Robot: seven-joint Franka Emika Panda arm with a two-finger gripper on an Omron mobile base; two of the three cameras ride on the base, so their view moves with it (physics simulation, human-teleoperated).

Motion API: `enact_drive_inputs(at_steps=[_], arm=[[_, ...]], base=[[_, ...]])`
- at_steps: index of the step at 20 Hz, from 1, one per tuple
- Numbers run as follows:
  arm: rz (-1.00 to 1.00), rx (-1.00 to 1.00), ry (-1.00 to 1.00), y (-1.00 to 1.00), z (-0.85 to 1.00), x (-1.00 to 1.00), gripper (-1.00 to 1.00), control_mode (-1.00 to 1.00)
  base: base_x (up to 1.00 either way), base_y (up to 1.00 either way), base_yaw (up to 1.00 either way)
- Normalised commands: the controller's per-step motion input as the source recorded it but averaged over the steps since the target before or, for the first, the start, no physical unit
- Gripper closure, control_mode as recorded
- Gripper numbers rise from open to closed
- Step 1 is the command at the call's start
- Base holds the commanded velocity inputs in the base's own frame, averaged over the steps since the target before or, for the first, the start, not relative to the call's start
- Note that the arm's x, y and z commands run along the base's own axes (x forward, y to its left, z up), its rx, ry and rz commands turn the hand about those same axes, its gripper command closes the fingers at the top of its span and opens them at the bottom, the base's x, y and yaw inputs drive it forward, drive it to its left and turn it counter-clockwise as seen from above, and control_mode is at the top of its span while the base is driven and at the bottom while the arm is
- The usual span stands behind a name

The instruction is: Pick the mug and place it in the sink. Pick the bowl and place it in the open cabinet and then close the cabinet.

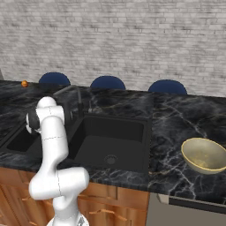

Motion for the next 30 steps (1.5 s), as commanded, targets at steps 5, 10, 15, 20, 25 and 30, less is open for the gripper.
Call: enact_drive_inputs(at_steps=[5, 10, 15, 20, 25, 30], arm=[[0.0, 0.0, -0.09, 0.0, 0.19, -0.35, -1.0, -1.0], [0.0, -0.01, -0.16, 0.0, 0.7, -0.65, -1.0, -1.0], [0.03, 0.0, -0.05, 0.0, 0.89, -0.55, -1.0, -1.0], [0.1, 0.0, 0.0, 0.0, 0.95, -0.48, -1.0, -1.0], [0.08, 0.0, 0.0, -0.03, 0.95, -0.54, -1.0, -1.0], [0.01, 0.0, 0.0, 0.0, 0.83, -0.62, -1.0, -1.0]], base=[[0.0, 0.0, 0.0], [0.0, 0.0, 0.0], [0.0, 0.0, 0.0], [0.0, 0.0, 0.0], [0.0, 0.0, 0.0], [0.0, 0.0, 0.0]])
